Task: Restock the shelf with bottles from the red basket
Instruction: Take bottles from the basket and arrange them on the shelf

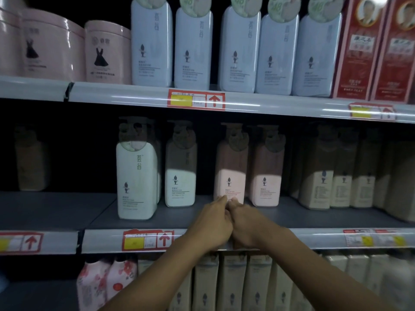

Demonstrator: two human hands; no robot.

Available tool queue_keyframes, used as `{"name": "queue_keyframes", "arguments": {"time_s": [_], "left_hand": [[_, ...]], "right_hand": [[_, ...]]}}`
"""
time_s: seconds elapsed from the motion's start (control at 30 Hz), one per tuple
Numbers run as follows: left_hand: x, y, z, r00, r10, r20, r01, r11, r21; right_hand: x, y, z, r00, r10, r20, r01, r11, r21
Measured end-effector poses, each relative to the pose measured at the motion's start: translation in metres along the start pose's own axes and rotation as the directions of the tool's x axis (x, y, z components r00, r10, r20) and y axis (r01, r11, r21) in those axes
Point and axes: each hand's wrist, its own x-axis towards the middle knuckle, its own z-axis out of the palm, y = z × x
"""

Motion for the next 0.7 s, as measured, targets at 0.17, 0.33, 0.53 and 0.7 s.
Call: {"name": "queue_keyframes", "arguments": {"time_s": [0.17, 0.33, 0.53, 0.7], "left_hand": [[0.021, -0.001, -0.002, 0.991, -0.073, 0.111, 0.069, 0.997, 0.044], [0.033, 0.0, -0.005, 0.974, -0.134, 0.183, 0.123, 0.99, 0.069], [0.033, -0.008, -0.005, 0.985, -0.123, 0.124, 0.122, 0.992, 0.013], [0.03, -0.014, -0.008, 0.992, -0.102, 0.072, 0.102, 0.995, 0.01]], "right_hand": [[0.006, 0.0, 0.001, 1.0, -0.017, 0.021, 0.016, 0.999, 0.03], [0.012, 0.004, 0.005, 1.0, -0.031, 0.0, 0.031, 0.998, 0.06], [0.029, 0.003, 0.008, 0.999, -0.002, 0.045, -0.002, 0.996, 0.085], [0.043, 0.001, 0.012, 0.991, 0.058, 0.121, -0.068, 0.994, 0.081]]}}
